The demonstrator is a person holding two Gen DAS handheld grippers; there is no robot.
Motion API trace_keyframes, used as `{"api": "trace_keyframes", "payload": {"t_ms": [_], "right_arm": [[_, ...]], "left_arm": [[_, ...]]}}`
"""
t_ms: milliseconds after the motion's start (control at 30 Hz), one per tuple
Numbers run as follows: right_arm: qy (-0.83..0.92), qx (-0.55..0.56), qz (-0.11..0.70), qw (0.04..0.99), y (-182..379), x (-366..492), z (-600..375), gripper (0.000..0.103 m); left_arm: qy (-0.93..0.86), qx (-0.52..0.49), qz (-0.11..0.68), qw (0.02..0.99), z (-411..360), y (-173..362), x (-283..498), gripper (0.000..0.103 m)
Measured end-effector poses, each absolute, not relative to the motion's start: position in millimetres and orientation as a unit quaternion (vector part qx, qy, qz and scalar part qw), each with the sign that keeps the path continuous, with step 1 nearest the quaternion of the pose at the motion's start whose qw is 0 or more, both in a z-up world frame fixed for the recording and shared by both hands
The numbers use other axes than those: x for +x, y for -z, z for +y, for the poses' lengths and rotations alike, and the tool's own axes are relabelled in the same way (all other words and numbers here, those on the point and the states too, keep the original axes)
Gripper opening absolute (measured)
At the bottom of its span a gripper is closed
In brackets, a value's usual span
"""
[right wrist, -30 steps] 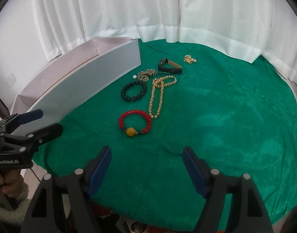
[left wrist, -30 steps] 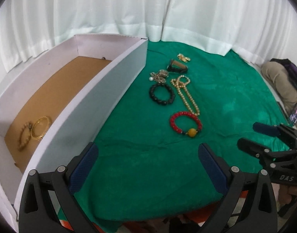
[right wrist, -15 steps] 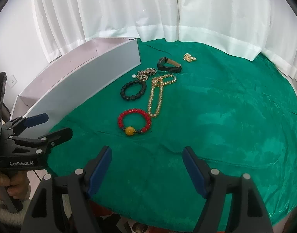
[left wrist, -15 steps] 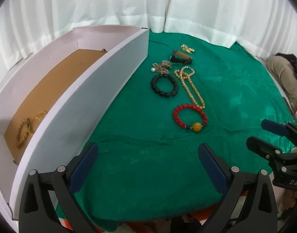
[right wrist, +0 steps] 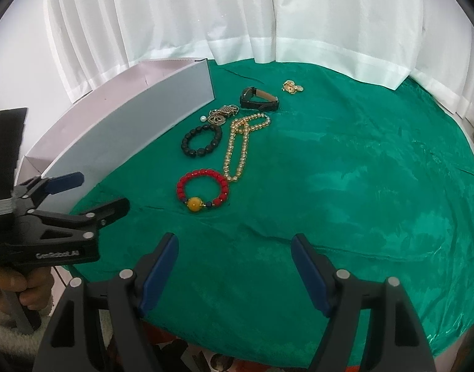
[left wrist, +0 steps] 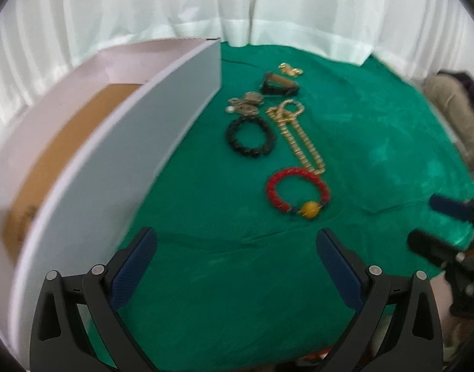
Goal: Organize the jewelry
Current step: 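Move the left gripper to the red bead bracelet and grasp its yellow bead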
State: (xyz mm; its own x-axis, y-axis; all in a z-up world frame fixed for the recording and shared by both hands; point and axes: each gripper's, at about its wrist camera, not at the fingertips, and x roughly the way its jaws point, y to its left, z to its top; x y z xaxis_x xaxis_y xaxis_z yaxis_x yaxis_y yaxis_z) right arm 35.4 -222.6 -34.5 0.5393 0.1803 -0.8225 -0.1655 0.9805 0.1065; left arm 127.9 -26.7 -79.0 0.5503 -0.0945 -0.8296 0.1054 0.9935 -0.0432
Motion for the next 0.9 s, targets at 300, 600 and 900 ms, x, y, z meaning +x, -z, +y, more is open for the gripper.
{"api": "trace_keyframes", "payload": {"t_ms": [300,600,900], "right_arm": [[-0.095,0.019,0.472,0.876,39,30,-233,0.077],[-0.092,0.032,0.474,0.875,44,28,-243,0.077],[-0.093,0.041,0.475,0.874,49,30,-248,0.077]], "left_arm": [[0.119,0.007,0.491,0.863,-59,102,160,0.102],[0.011,0.056,0.51,0.858,-71,139,180,0.103],[-0.002,0.018,0.511,0.859,-21,122,155,0.102]]}}
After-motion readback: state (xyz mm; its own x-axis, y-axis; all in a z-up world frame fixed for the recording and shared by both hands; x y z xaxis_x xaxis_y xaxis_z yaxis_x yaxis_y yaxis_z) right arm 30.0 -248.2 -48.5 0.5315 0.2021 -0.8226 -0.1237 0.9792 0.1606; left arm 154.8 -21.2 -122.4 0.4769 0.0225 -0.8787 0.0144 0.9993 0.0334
